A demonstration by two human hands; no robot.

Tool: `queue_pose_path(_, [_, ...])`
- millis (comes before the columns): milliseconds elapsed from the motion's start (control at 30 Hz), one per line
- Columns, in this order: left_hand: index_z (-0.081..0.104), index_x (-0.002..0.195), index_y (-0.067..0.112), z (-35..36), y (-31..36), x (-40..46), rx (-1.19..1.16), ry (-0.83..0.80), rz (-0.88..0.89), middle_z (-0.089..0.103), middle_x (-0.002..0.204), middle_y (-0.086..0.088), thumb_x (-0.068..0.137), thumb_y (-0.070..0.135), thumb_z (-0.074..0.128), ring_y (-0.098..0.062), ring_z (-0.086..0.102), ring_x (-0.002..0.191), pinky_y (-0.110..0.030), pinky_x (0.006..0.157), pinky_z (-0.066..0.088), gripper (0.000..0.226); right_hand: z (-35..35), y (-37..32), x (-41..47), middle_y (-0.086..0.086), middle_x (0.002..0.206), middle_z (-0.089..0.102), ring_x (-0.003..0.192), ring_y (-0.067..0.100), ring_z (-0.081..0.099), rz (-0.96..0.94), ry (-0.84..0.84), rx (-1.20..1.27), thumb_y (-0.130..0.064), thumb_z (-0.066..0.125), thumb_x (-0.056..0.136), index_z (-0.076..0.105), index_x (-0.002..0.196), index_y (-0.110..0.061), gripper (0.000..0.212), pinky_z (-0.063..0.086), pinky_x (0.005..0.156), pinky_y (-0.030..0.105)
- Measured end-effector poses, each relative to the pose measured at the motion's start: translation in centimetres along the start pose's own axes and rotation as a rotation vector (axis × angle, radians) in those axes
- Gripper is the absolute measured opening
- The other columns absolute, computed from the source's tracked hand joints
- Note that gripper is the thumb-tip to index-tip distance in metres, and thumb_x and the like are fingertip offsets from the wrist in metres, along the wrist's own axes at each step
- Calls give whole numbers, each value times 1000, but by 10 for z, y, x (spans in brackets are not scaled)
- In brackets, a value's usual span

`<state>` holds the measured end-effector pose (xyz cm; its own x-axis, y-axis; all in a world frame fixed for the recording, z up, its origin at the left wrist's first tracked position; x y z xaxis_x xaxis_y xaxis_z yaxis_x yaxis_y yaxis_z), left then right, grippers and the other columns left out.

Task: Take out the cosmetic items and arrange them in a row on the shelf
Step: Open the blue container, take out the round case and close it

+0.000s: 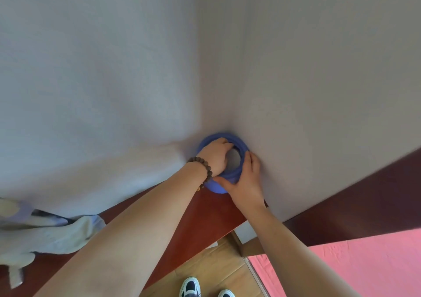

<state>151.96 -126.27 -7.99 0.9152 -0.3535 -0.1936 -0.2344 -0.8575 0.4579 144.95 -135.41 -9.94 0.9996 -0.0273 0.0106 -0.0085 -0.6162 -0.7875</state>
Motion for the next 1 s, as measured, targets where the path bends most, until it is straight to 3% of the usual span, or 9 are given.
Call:
queue_pose_path(167, [61,117,10,2,-3,-2,27,1,-8,63,113,-9,88,15,52,-25,59,106,-31,90,45,30,0,2,-1,3,157,7,143,14,17,10,2,-38,-53,71,72,8,150,-8,111,21,106,17])
queue_pose_path(267, [54,127,10,1,-5,-2,19,25,-48,60,120,-8,89,15,54,-23,57,109,-33,96,44,38,0,2,-1,2,157,6,143,14,18,22,-3,-23,-52,72,72,7,151,-10,111,24,108,19])
queue_pose_path(367, [54,126,11,-1,-6,-2,2,75,-58,61,119,-7,91,14,52,-24,58,107,-30,92,43,35,-1,1,-1,1,157,5,142,13,18,29,-12,-17,-51,72,72,6,151,-11,110,25,105,17])
queue_pose_path(500, [60,118,12,-12,-5,-8,-32,168,-27,60,116,-7,90,16,55,-25,56,107,-27,86,40,29,0,0,0,1,156,5,142,13,19,30,-25,1,-52,72,72,6,151,-10,111,24,104,16])
queue_pose_path(667, [62,113,13,-55,-11,-44,-205,426,-21,65,110,-5,84,16,64,-22,59,99,-30,83,45,29,-3,-3,-2,5,156,9,143,17,20,10,-10,-65,-56,69,72,8,150,-6,111,25,104,17])
queue_pose_path(767, [65,106,13,-85,-22,-83,-321,587,-90,65,100,-2,81,13,68,-17,58,88,-30,78,48,26,-4,-4,-2,5,156,10,142,18,22,27,-17,-54,-54,71,71,8,151,-6,112,26,108,22])
queue_pose_path(900, [69,100,15,-96,-69,-150,-390,721,-289,65,88,5,79,14,72,-12,60,72,-12,64,45,22,-3,-3,0,4,155,10,141,20,24,27,-22,-41,-53,74,71,9,151,-7,113,28,112,29])
queue_pose_path(1000, [69,102,13,-73,-120,-209,-456,754,-506,67,87,1,81,14,71,-14,61,72,-27,72,51,21,-3,-3,0,10,154,14,141,23,24,8,1,-94,-52,74,70,11,149,-1,113,25,113,29])
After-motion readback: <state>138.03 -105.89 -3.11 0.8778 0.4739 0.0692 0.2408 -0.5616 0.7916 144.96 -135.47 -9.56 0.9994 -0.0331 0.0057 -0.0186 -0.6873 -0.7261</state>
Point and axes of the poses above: each hand's wrist, its own x-axis towards the middle knuckle, its own z-axis out of the palm, y = z × x, the point moved 7 cm from there along x, towards the middle knuckle
